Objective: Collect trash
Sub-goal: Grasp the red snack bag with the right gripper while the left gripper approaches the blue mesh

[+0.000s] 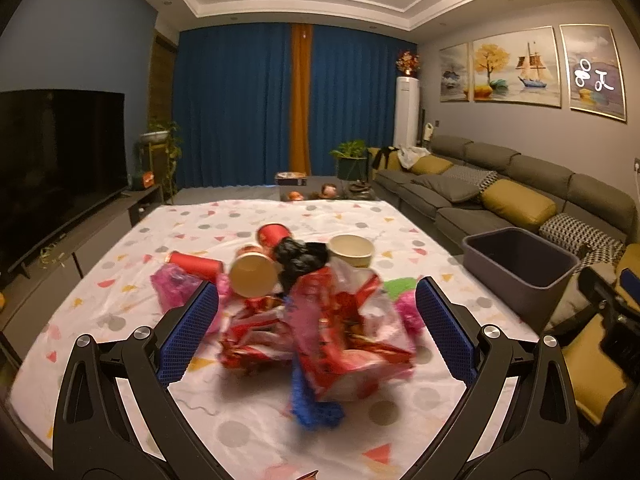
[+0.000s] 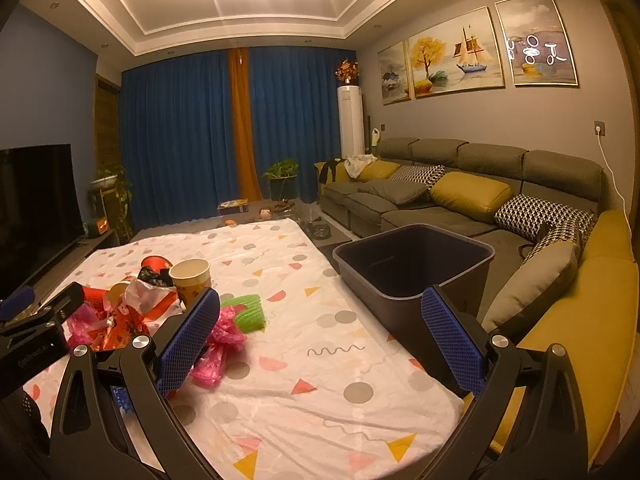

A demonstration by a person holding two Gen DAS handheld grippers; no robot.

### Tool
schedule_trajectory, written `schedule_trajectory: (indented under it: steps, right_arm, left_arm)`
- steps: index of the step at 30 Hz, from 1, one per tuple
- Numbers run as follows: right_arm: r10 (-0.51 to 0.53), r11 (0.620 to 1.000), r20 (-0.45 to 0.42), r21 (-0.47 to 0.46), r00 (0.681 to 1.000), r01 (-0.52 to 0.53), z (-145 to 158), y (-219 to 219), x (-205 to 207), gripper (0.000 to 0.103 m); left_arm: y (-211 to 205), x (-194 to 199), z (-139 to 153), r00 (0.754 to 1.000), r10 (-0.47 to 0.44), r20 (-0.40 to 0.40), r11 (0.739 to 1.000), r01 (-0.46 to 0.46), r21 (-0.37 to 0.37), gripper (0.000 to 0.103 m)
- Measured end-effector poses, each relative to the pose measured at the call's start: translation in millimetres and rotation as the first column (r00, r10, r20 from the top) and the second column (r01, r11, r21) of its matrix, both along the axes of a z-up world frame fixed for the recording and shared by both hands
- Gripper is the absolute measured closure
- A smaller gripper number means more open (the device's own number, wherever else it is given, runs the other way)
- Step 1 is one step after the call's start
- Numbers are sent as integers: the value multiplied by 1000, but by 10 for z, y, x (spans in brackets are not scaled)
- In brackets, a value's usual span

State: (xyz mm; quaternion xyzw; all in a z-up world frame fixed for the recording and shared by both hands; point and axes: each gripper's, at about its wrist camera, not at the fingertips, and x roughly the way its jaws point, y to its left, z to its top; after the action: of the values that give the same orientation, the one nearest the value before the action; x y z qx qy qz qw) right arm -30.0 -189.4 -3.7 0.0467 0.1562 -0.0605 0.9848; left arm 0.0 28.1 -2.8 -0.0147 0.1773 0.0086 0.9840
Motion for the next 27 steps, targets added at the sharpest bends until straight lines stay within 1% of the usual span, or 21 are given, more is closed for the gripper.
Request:
schedule_trajectory:
  steps: [7, 10, 15, 17, 19, 23, 24, 25, 27]
  right_arm:
    - [67, 998, -14, -6, 998, -67, -101, 205, 81, 5]
    - [113, 994, -22, -4, 993, -113, -158, 348, 145, 5]
    - [209, 978, -39, -1, 977, -209, -253, 654, 263, 5]
    - [257, 966, -47, -5, 965, -258, -310, 805, 291, 5]
    - [306, 951, -67, -13, 950, -308, -370, 950, 346, 10]
    - [359, 933, -93, 3, 929, -360, -408, 1161, 477, 16]
    - [364, 931, -99, 6, 926, -365, -416, 1200, 519, 23]
    - [372, 928, -109, 12, 922, -373, -429, 1237, 565, 27]
    - [382, 924, -124, 30, 916, -381, -445, 1278, 629, 29]
  left_arm:
    - [462, -15, -108, 996, 92, -2, 996, -92, -8, 6]
    - [584, -35, -137, 994, 107, -8, 994, -107, -4, 6]
    - [819, -55, -208, 989, 147, -24, 989, -148, -22, 6]
    - [897, -69, -229, 987, 160, -26, 986, -161, -35, 6]
    - [970, -95, -249, 984, 176, -22, 983, -177, -41, 6]
    - [1105, -118, -275, 978, 206, -23, 977, -206, -54, 6]
    - [1123, -121, -278, 978, 209, -24, 976, -210, -58, 6]
    - [1137, -127, -283, 977, 211, -25, 975, -212, -59, 6]
    - [1168, -144, -300, 976, 217, -26, 974, -218, -55, 6]
